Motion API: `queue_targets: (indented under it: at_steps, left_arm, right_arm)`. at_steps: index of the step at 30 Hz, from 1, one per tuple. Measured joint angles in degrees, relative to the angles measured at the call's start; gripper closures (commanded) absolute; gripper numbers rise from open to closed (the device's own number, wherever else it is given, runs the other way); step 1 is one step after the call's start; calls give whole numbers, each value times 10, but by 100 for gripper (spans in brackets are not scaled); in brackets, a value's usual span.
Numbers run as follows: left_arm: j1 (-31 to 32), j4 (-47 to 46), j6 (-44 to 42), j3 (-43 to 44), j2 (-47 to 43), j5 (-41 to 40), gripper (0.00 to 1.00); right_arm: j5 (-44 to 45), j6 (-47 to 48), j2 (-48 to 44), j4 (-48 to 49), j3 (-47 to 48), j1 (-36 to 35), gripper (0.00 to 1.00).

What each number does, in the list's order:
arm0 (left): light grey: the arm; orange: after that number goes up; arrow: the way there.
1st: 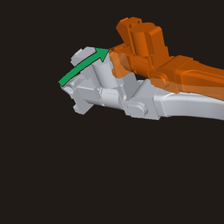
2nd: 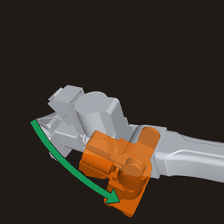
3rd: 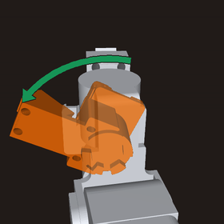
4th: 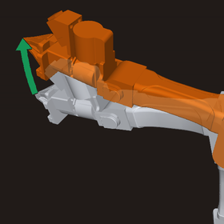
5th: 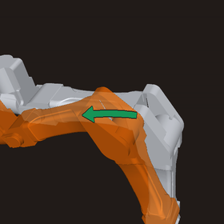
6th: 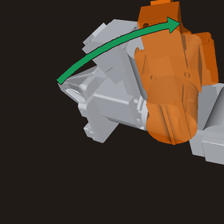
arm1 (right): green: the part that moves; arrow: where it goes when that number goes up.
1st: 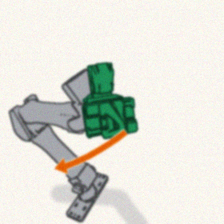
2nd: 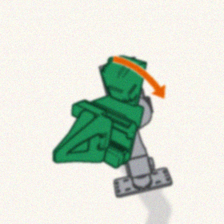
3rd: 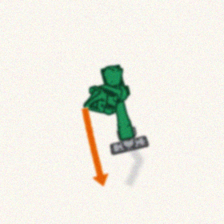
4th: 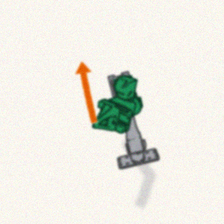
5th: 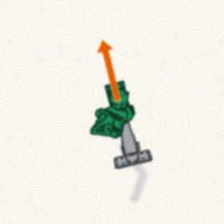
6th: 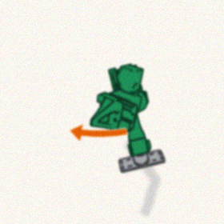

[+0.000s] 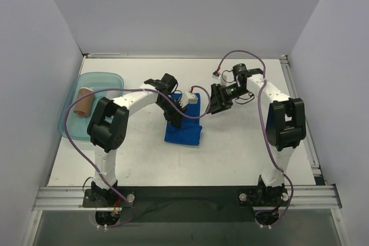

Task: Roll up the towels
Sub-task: Roll the towel

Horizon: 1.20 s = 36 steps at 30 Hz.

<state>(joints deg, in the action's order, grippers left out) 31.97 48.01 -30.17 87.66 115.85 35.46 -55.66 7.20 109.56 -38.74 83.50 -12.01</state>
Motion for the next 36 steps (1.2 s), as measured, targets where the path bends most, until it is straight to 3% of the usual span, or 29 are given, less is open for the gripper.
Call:
queue_targets:
  at_steps: [7,18,31,36]
  left_arm:
    - [-21,-25,29,-26,-1,0,93]
    - [-41,-59,68,-35,6,1,90]
    - [-54,-94,105,-84,-18,23,90]
    - [-56,-93,107,-103,-35,23,85]
  right_arm:
    - [-6,-16,38,19,32,-26,60]
    - [-25,-29,43,30,6,-50,69]
    - [-38,-42,43,39,-25,-59,69]
    - [-38,-43,38,39,-25,-59,69]
